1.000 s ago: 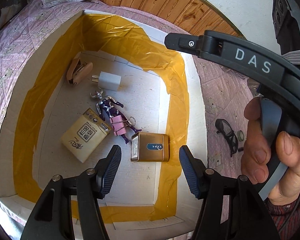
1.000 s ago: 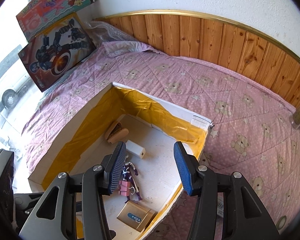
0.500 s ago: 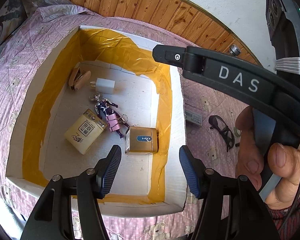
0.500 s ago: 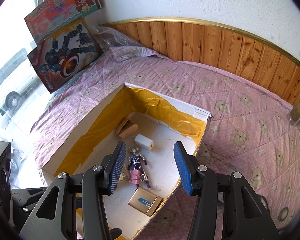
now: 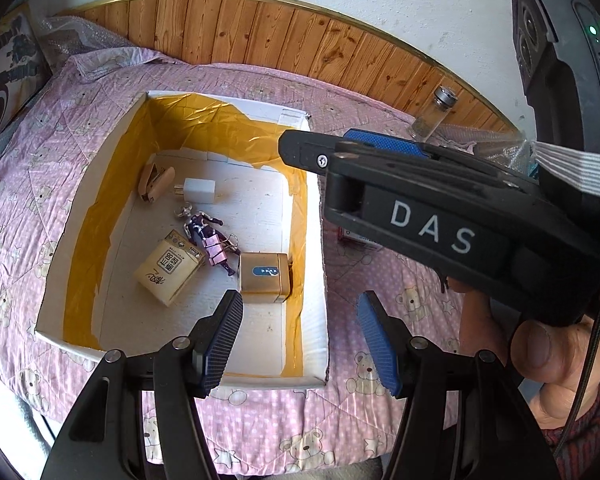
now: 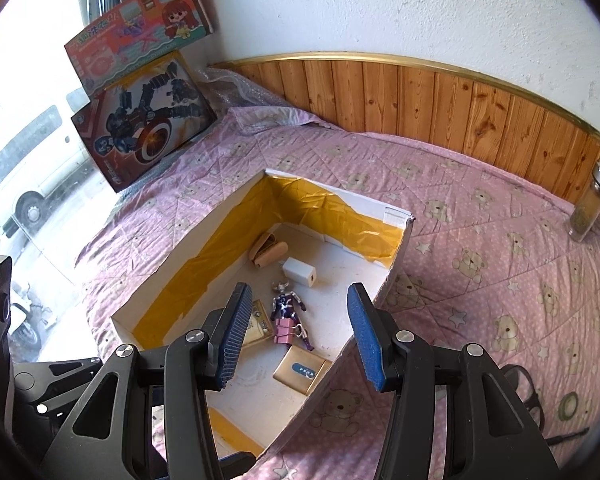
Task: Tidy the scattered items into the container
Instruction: 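Move both tools back toward the white staples box and black glasses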
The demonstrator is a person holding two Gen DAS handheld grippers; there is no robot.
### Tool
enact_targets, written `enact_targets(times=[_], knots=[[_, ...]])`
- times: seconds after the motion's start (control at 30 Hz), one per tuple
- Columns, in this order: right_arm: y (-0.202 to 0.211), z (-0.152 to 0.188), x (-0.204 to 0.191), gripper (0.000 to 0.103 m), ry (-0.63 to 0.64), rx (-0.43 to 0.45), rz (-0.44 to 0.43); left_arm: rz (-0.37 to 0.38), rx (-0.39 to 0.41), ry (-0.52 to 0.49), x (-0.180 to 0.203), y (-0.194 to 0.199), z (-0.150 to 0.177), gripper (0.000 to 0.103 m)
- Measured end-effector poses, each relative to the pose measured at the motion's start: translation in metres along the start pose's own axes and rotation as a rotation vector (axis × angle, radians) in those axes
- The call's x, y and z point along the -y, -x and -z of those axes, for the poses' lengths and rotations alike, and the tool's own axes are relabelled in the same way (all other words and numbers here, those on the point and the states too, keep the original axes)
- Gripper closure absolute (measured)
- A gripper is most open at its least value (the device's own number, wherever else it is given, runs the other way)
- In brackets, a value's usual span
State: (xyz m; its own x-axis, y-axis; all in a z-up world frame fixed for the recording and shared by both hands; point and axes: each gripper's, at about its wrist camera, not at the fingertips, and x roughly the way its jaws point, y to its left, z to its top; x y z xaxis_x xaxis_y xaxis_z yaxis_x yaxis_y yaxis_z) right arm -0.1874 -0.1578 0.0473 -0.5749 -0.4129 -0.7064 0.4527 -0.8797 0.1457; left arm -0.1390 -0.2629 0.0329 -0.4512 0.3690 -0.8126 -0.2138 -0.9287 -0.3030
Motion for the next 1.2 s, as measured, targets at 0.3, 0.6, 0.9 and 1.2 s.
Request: enact_targets(times=[0.3, 0.6, 0.9, 1.2], knots=[[0.036, 0.02, 0.0, 0.05, -0.062, 0.055, -0.006, -0.012, 0.032, -0.034, 0.013, 0.022, 0.013, 0.042], [0.069, 0.055, 0.002, 0.05, -0.136, 0.091, -0.008, -0.01, 0.042, -0.065, 0.027, 0.035, 0.03, 0.042], [0.104, 0.075, -0.002, 0.05, -0.152, 0.137, 0.033, -0.001, 0.07, -0.083, 0.042, 0.055, 0.047, 0.042], [0.141, 0.104, 0.005, 0.05, -0.199, 0.187, 0.075, -0.001, 0.098, -0.118, 0.061, 0.069, 0.063, 0.042]])
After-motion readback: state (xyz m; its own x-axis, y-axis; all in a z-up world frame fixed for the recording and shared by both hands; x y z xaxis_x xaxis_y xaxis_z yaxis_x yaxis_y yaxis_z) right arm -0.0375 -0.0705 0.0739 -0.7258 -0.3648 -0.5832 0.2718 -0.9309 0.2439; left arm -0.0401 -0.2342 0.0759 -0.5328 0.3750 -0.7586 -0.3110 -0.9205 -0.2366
